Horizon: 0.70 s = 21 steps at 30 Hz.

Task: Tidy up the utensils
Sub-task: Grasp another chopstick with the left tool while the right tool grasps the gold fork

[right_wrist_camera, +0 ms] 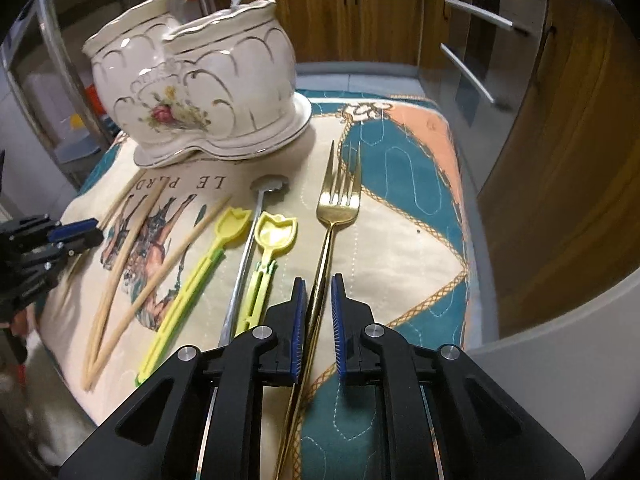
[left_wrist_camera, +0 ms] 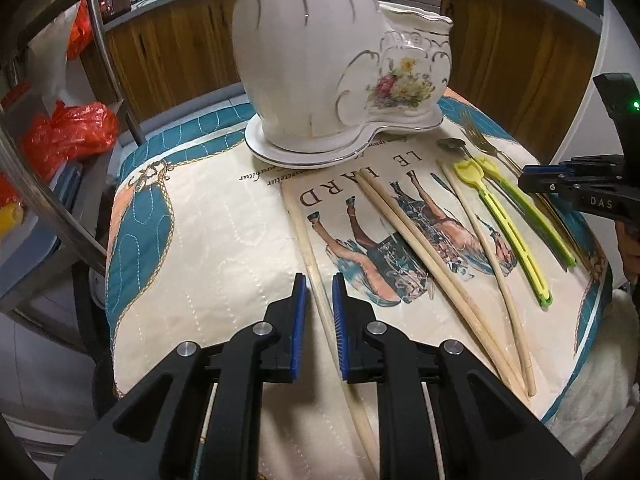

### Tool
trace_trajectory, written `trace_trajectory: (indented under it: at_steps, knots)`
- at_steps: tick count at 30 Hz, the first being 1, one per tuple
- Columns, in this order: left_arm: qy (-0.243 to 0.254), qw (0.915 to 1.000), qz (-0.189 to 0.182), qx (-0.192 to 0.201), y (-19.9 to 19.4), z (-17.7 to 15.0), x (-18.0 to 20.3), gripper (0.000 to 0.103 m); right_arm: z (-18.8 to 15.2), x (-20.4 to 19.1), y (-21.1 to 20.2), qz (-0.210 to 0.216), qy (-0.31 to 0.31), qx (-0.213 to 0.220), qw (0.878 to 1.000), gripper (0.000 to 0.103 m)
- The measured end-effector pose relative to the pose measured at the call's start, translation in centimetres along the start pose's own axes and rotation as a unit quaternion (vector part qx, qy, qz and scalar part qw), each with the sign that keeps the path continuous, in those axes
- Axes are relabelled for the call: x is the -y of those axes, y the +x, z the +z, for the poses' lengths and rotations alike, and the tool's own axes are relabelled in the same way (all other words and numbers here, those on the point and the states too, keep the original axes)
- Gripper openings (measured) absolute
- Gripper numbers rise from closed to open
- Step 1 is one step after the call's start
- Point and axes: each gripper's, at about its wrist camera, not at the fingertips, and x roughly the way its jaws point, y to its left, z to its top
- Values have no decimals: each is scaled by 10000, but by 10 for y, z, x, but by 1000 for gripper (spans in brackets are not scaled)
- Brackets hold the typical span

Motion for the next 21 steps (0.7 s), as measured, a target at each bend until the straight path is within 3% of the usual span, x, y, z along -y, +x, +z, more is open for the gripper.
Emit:
trace_trajectory:
  at_steps: [5,9,18,21]
  knots:
    - [-173,9998,19,-1,3,1,-2,13,8,-7,6,-263,-131,11,9996,15]
    - [10,9998,183,53,2,-1,1,7,4,-10,4,-345,-205,132,9991,10]
    - [-124,9993,172,301,-13,-11,-13,6,-24,-13,-25,-439,-180,777,9958,7]
    - [-176,9986,116,483,-23,-15,-15,6,-31,-14,-41,-282,-115,1090,9936,7]
